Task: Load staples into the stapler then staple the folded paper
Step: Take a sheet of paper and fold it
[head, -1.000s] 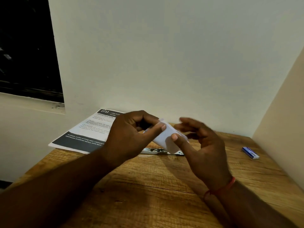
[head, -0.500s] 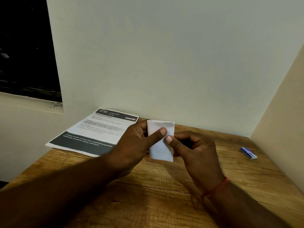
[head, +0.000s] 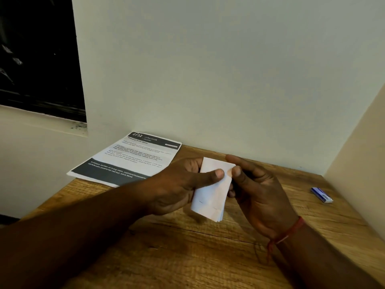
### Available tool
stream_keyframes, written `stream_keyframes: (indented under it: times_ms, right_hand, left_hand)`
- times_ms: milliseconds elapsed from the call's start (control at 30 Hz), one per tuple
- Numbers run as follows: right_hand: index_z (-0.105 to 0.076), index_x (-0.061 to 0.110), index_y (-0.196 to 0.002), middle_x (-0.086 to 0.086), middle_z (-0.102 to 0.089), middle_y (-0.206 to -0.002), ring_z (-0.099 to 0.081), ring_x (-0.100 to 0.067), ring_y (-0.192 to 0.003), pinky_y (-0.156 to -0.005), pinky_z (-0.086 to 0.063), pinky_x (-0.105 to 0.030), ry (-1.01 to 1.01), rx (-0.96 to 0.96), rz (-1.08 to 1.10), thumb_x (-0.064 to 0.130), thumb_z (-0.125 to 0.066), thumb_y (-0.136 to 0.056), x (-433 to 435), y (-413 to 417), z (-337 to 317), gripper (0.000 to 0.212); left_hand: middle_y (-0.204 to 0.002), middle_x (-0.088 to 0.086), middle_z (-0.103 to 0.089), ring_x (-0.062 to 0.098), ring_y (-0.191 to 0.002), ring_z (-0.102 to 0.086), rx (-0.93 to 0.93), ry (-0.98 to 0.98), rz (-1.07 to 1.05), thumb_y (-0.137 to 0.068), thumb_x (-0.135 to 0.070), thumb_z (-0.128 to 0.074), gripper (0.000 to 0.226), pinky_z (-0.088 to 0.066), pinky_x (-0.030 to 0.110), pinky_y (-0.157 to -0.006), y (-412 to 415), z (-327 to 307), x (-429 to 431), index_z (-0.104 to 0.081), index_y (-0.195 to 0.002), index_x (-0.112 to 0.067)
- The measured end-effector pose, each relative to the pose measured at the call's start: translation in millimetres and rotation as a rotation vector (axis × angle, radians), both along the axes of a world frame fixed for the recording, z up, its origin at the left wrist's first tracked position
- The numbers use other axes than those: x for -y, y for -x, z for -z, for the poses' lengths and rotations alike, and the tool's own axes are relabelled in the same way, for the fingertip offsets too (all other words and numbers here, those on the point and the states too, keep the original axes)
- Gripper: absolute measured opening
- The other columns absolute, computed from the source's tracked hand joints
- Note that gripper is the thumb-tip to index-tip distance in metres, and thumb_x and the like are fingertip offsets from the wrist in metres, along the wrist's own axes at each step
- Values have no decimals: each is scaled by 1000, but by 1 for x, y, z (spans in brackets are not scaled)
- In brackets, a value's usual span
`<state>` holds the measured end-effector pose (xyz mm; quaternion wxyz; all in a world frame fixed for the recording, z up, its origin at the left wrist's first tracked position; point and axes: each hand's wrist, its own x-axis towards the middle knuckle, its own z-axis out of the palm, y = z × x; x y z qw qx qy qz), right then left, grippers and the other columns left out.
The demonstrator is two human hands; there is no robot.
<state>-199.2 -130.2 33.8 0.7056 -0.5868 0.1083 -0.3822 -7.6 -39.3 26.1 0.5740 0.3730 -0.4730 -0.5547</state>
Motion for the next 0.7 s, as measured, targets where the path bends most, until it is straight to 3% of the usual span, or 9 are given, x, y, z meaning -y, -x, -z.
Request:
stream_keyframes:
  times_ms: [133,233,333,533,600,700]
  right_hand:
    - [-90,14,-107,-10,-78,-84,-69,-18,-70,-60,-58,-30,-12,-30,-41,43,-110,-55,2,1,1,63]
    - [-90,16,-106,-10,-77,-83,-68,-18,-67,-61,-58,-29,-15,-37,-66,40,-112,-53,4,1,0,62]
    - [-91,16,-103,-11,-77,-81,-68,-18,-65,-60,-59,-29,-3,-40,-96,37,-112,-54,4,2,1,57]
    - [-90,13,-99,-12,-77,-83,-71,-19,-70,-63,-61,-30,-24,-36,-86,34,-113,-52,8,1,3,56]
    - [-88,10,-106,-15,-78,-89,-72,-21,-75,-68,-63,-31,-28,-43,-30,37,-112,-53,11,0,6,64]
    - [-86,4,-104,-20,-80,-97,-73,-27,-86,-73,-63,-33,63,-62,85,47,-107,-61,13,-2,12,65]
  left_hand:
    - [-124,24,-78,35,-118,-73,22,-26,34,-110,-15,-66,40,-56,48,-113,-3,0,-1,-66,-148,0]
    - [-121,24,-78,33,-117,-74,44,-27,66,-112,-13,-63,28,-57,44,-112,-4,-2,-3,-74,-137,-5]
    - [-122,25,-77,34,-121,-72,44,-55,118,-112,-12,-64,22,-50,48,-120,-6,-5,-5,-78,-129,-8]
    - [-119,25,-81,33,-113,-77,25,-43,70,-107,-12,-73,21,-59,44,-108,-5,-10,-8,-80,-126,-6]
    - [-112,18,-86,26,-104,-82,145,26,-89,-106,-15,-76,14,-64,35,-93,-1,-13,-11,-84,-117,-12]
    - [-96,-4,-86,10,-85,-82,618,158,-445,-99,-38,-85,14,-60,22,-70,1,-13,-12,-82,-105,-26]
